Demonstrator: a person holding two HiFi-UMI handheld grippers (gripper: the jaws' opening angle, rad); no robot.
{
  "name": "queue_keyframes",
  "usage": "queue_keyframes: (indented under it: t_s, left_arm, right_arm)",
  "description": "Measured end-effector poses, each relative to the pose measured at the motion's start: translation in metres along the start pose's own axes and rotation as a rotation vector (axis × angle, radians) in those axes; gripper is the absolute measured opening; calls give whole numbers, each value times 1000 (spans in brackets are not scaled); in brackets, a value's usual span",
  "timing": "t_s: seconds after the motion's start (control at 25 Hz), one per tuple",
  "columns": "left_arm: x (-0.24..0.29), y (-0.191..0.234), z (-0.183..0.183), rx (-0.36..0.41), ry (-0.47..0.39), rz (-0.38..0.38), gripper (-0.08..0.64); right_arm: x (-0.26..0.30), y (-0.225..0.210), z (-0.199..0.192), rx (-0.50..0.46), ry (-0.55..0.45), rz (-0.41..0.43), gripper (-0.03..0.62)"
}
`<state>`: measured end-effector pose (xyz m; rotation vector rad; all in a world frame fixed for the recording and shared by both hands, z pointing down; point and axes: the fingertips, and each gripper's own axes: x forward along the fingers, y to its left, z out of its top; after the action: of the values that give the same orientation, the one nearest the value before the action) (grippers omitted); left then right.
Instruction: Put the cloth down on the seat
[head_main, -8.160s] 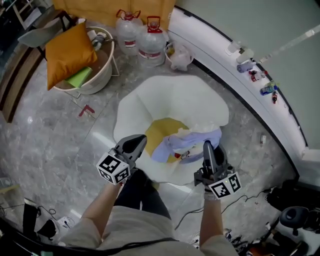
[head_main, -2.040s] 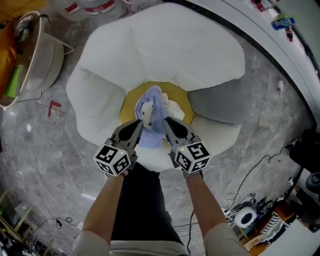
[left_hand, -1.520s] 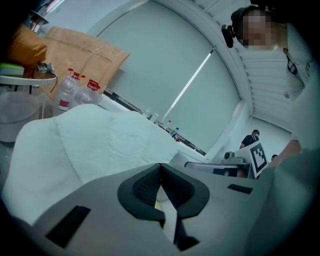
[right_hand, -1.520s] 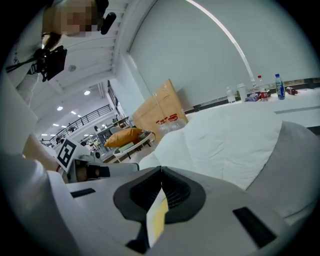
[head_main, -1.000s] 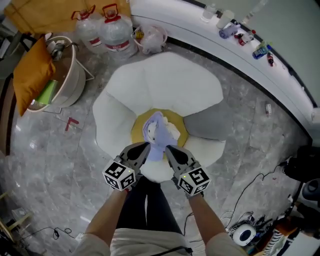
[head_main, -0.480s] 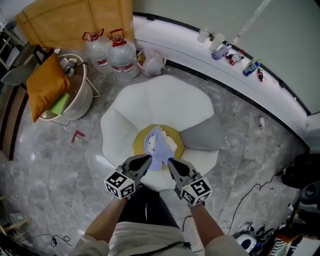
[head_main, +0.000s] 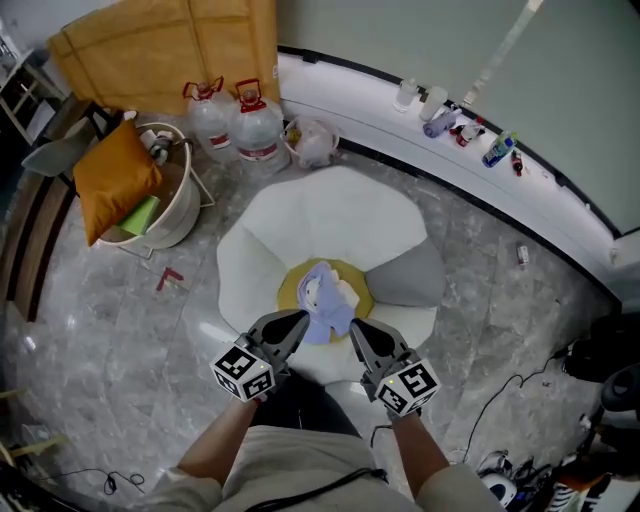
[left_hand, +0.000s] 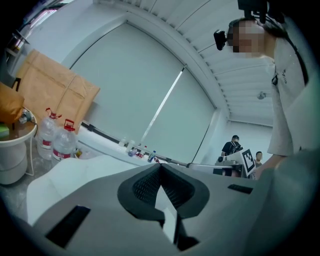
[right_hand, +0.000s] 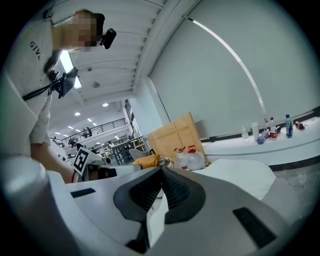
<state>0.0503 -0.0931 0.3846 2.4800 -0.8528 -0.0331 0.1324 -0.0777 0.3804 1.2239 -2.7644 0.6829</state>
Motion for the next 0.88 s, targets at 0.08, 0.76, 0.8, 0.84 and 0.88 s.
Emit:
queue_keyframes:
  t_s: [0.08,0.76,0.8,0.84,0.88]
  left_arm:
    - [-5,-9,9,12,-11,-9,14]
    - [-62,-68,66,68,-59,-38,14]
    - [-64,-70,69,68,-63,-38,14]
    - [-67,-72,71,67,-68,-38,14]
    - [-69,-73,72,67,-74,-38,14]
  right_arm:
    - [-5,10,10,-15,-7,17,18]
    - [-42,84,61,-76,-66,133,18]
    - [-45,86,63,-78,-67,140,18]
    - [-48,88,64,-80,-69,142,18]
    - [-51,88,66,-80,-72,141,18]
